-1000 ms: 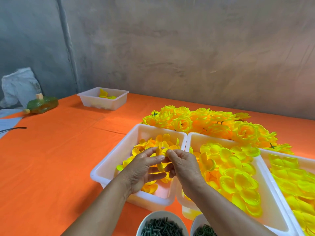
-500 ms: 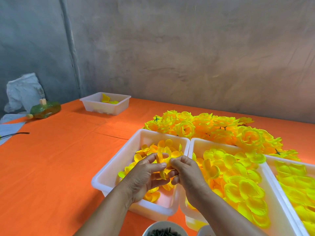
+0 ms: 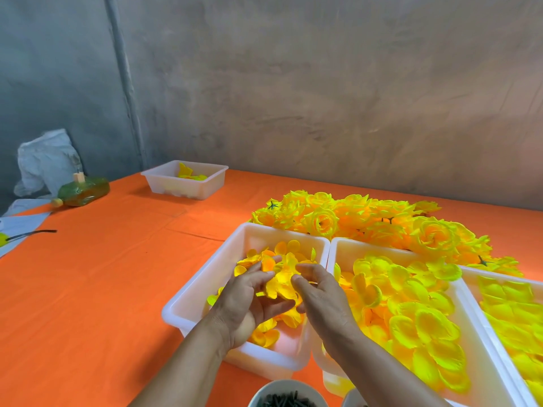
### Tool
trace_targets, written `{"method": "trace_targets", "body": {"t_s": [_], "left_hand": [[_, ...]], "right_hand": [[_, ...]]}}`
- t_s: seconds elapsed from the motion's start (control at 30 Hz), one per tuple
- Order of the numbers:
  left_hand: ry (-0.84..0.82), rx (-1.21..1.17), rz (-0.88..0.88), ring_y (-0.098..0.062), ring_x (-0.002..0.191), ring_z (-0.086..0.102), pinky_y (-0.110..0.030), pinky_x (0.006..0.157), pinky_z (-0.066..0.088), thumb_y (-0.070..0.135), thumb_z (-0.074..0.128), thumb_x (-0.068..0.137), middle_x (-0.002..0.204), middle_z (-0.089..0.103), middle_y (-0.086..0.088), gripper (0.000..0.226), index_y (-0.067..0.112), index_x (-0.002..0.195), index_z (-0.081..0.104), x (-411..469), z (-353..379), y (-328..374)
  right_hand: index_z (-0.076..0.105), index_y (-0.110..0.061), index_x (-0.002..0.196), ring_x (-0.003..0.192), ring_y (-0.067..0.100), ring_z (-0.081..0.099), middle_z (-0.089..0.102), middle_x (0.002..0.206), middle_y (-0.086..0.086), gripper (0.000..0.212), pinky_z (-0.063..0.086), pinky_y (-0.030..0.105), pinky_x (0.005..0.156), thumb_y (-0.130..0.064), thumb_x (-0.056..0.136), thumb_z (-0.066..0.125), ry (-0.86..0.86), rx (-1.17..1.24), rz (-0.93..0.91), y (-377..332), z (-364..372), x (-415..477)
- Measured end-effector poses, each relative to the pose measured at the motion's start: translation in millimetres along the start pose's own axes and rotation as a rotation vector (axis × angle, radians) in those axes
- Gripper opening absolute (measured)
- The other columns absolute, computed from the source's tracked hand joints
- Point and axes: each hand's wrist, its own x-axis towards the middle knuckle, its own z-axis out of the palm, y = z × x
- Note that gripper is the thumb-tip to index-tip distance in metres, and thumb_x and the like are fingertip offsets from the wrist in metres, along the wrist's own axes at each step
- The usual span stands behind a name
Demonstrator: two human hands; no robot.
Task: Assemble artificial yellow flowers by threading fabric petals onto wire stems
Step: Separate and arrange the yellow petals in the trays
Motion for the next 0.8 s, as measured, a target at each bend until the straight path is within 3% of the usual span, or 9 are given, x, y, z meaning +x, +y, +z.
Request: {"method": "trace_targets", "body": {"t_s": [0.1, 0.23, 0.33, 0.4, 0.57, 0.67, 0.8], "left_hand": [[-0.061, 0.028, -0.043, -0.033, 0.079, 0.072, -0.041, 0.066, 0.06, 0.021, 0.063, 0.083, 0.106, 0.073, -0.015, 0.031, 0.015, 0.112, 0.071, -3.6, 2.2, 2.2], [0.019, 0.104, -0.017, -0.033, 0.078, 0.073, -0.037, 0.059, 0.059, 0.029, 0.067, 0.083, 0.099, 0.073, -0.013, 0.039, 0.011, 0.118, 0.065, -4.2, 3.7, 0.2], [0.053, 0.129, -0.002, -0.028, 0.073, 0.073, -0.034, 0.058, 0.059, 0.037, 0.07, 0.079, 0.092, 0.074, -0.012, 0.031, 0.017, 0.101, 0.076, -3.4, 4.8, -0.7], [0.05, 0.13, 0.009, -0.027, 0.076, 0.073, -0.033, 0.061, 0.058, 0.036, 0.07, 0.08, 0.091, 0.074, -0.01, 0.022, 0.02, 0.09, 0.08, -2.8, 4.2, -0.1], [0.119, 0.101, 0.048, -0.022, 0.073, 0.073, -0.029, 0.056, 0.058, 0.019, 0.072, 0.068, 0.083, 0.07, -0.01, 0.034, 0.005, 0.099, 0.066, -0.4, 4.2, -2.4], [0.131, 0.087, 0.069, -0.02, 0.069, 0.072, -0.026, 0.055, 0.058, 0.018, 0.074, 0.068, 0.076, 0.07, -0.008, 0.031, 0.006, 0.094, 0.063, -0.8, 4.9, -2.4], [0.11, 0.047, 0.032, -0.019, 0.069, 0.072, -0.024, 0.053, 0.057, 0.019, 0.076, 0.067, 0.075, 0.07, -0.011, 0.034, 0.006, 0.096, 0.063, -1.8, 4.7, -0.4]], "right_hand": [[0.052, -0.032, 0.12, 0.092, 0.017, 0.063, 0.063, 0.103, -0.007, 0.03, 0.055, 0.043, 0.085, -0.04, 0.091, 0.058, -0.031, -0.039, 0.022, -3.0, 1.7, 3.1], [0.055, -0.022, 0.108, 0.077, 0.021, 0.057, 0.063, 0.094, 0.005, 0.028, 0.045, 0.036, 0.065, -0.036, 0.087, 0.067, -0.008, 0.03, 0.085, -1.9, 0.6, 8.2], [0.055, -0.015, 0.092, 0.056, 0.016, 0.048, 0.057, 0.076, 0.005, 0.018, 0.036, 0.031, 0.055, -0.024, 0.087, 0.069, 0.065, 0.164, 0.099, 1.4, -0.8, 9.1], [0.054, -0.013, 0.092, 0.049, 0.015, 0.042, 0.055, 0.074, 0.008, 0.016, 0.033, 0.029, 0.048, -0.021, 0.089, 0.068, 0.095, 0.225, 0.106, 1.5, -0.8, 9.1], [0.057, -0.012, 0.1, 0.045, 0.016, 0.047, 0.061, 0.076, 0.012, 0.019, 0.033, 0.025, 0.04, -0.019, 0.088, 0.069, 0.087, 0.337, 0.119, -2.3, -2.9, 7.6], [0.055, -0.015, 0.102, 0.049, 0.014, 0.06, 0.066, 0.074, 0.01, 0.027, 0.036, 0.025, 0.04, -0.017, 0.083, 0.074, -0.008, 0.355, 0.119, -6.5, -6.3, 5.5], [0.056, -0.013, 0.104, 0.051, 0.017, 0.061, 0.066, 0.075, 0.013, 0.028, 0.039, 0.026, 0.043, -0.007, 0.082, 0.073, 0.003, 0.373, 0.138, -6.5, -7.2, 5.9]]}}
